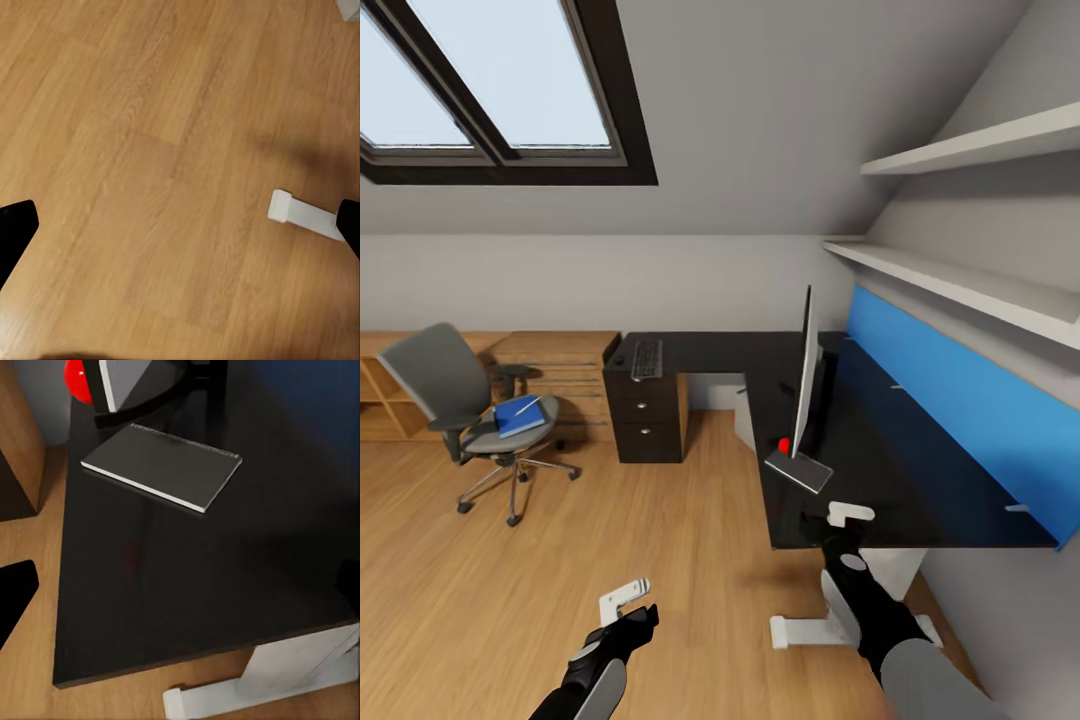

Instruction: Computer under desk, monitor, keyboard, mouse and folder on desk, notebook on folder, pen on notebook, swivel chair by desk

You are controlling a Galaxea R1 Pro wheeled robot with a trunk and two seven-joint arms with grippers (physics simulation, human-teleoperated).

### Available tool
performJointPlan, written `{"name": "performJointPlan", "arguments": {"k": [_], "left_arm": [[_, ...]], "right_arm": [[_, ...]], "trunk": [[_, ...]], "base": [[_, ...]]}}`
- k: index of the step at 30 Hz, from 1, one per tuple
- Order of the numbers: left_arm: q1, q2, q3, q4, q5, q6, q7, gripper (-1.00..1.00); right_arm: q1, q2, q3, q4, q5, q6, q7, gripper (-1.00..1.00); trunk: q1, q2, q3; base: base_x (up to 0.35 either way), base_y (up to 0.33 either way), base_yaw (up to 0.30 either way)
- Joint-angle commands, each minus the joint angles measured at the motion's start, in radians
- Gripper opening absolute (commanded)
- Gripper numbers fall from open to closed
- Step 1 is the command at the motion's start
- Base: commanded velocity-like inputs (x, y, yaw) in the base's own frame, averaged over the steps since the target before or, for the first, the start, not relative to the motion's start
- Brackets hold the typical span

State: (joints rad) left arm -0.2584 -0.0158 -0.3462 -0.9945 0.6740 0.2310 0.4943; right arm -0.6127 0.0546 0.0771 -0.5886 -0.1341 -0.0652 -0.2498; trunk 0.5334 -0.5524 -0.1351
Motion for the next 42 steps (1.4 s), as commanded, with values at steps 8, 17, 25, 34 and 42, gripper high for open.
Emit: {"name": "performJointPlan", "arguments": {"k": [8, 17, 25, 34, 42], "left_arm": [[-0.001, 0.0, -0.004, -0.001, 0.006, 0.003, 0.007, 1.0], [-0.001, 0.0, -0.054, 0.0, 0.007, 0.004, 0.009, 1.0], [-0.001, 0.0, -0.065, 0.0, 0.008, 0.003, 0.009, 1.0], [-0.001, 0.0, -0.067, 0.0, 0.007, 0.003, 0.009, 1.0], [-0.001, 0.0, -0.067, 0.0, 0.007, 0.002, 0.009, 1.0]], "right_arm": [[-0.076, -0.034, 0.002, 0.132, -0.011, -0.043, -0.012, 1.0], [-0.104, -0.087, 0.001, 0.208, -0.013, -0.127, -0.014, 1.0], [-0.106, -0.096, 0.0, 0.217, -0.013, -0.139, -0.013, 1.0], [-0.107, -0.096, 0.001, 0.207, -0.014, -0.161, -0.008, 1.0], [-0.107, -0.091, 0.004, 0.204, -0.016, -0.208, -0.007, 1.0]], "trunk": [[0.001, -0.002, -0.002], [0.001, -0.002, -0.002], [0.001, -0.002, -0.002], [0.001, -0.002, -0.002], [0.001, -0.002, -0.002]], "base": [[0.304, -0.016, 0.0], [0.273, -0.183, 0.0], [0.082, -0.089, 0.0], [0.064, -0.043, 0.0], [0.266, -0.11, 0.0]]}}
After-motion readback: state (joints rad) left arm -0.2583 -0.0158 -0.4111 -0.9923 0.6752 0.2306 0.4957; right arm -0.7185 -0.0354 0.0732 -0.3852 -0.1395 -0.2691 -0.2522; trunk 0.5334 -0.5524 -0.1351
